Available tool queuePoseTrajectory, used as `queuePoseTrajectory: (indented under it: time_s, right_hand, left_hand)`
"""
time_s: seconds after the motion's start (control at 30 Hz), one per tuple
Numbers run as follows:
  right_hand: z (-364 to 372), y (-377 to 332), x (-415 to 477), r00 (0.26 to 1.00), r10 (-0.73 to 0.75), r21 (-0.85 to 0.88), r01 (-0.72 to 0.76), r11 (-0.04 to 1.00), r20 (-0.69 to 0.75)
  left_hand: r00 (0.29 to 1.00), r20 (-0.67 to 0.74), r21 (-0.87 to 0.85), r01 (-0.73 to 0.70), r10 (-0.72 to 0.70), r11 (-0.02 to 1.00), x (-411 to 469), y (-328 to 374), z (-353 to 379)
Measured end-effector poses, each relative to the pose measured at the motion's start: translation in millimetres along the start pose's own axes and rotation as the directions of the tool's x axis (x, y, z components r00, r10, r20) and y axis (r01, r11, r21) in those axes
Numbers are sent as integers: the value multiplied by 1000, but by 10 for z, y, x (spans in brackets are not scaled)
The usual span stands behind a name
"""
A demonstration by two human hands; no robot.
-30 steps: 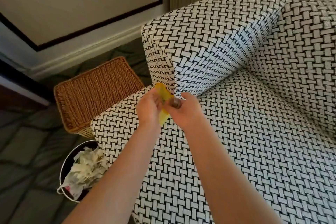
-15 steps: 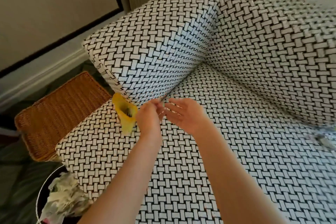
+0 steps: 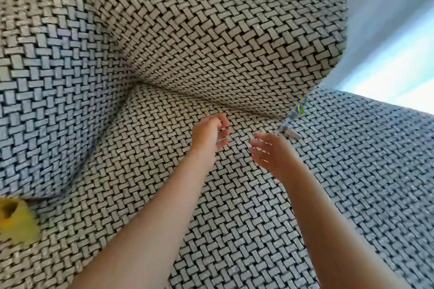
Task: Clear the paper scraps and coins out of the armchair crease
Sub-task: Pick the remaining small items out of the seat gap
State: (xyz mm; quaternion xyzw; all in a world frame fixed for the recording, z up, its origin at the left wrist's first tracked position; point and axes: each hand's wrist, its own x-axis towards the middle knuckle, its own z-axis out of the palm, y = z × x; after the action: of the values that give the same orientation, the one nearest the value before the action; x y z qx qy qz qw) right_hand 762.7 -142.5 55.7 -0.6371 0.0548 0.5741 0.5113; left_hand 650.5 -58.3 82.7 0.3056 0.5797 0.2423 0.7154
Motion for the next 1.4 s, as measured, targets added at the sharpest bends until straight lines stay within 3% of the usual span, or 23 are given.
queuePoseTrajectory:
  time_s: [0.13,0.2,0.23,0.3,0.33,0.4,0.5,0.6,0.7,0.77,0.87,0.97,1.1,1.4]
  right_hand:
    - [-327,-94,187,998,-58,38,60,997,-32]
    - [-440,-138,259,973,-161,-11,161,987,-167]
    - [-462,-157,264,930,-241,-69,231,971,-276]
    - [-558,-165,310,802,-426,-320,309,896,-419]
    - [-599,-154,341,774,-496,-474,292,831,-393]
    - [-642,-82,435,802,-537,-672,247,698,-263]
    - [-676,-20,600,813,-563,-765,264,587,-151]
    - [-696,-100,677,740,-663,-844,281,457,-112]
    - [-768,-201,697,655,-755,-917,277,287,-38]
    - [-836,-312,749,621,-783,-963,224,149,24]
    - [-958,-573,900,744,-668,-966,191,175,26]
    - [-980,-863,1116,845,-512,-979,199,33,155]
    - [-930,-1075,1484,896,-380,-971,238,-28,231]
    - [-1044,-1025,1566,777,-506,-918,385,-91,376]
  left_hand:
    - [999,52,110,-14,8,994,188,-127,462]
    - [997,53,222,-62,51,973,296,-217,643]
    - [994,71,328,-105,86,939,344,-248,674]
    - [972,203,595,-219,119,773,428,-345,744]
    - [956,270,690,-275,114,670,481,-401,762]
    - [936,338,793,-341,101,505,569,-481,799]
    - [897,407,831,-442,174,338,629,-543,926]
    - [829,485,813,-545,280,205,660,-643,1063]
    - [826,443,804,-538,348,253,691,-703,1184]
    - [861,353,807,-478,366,348,717,-715,1268]
    - [916,197,719,-377,350,583,754,-740,1378]
    - [940,153,640,-330,305,694,744,-774,1374]
    - [938,181,611,-343,296,713,774,-803,1332]
    - [956,130,562,-291,265,775,824,-823,1352]
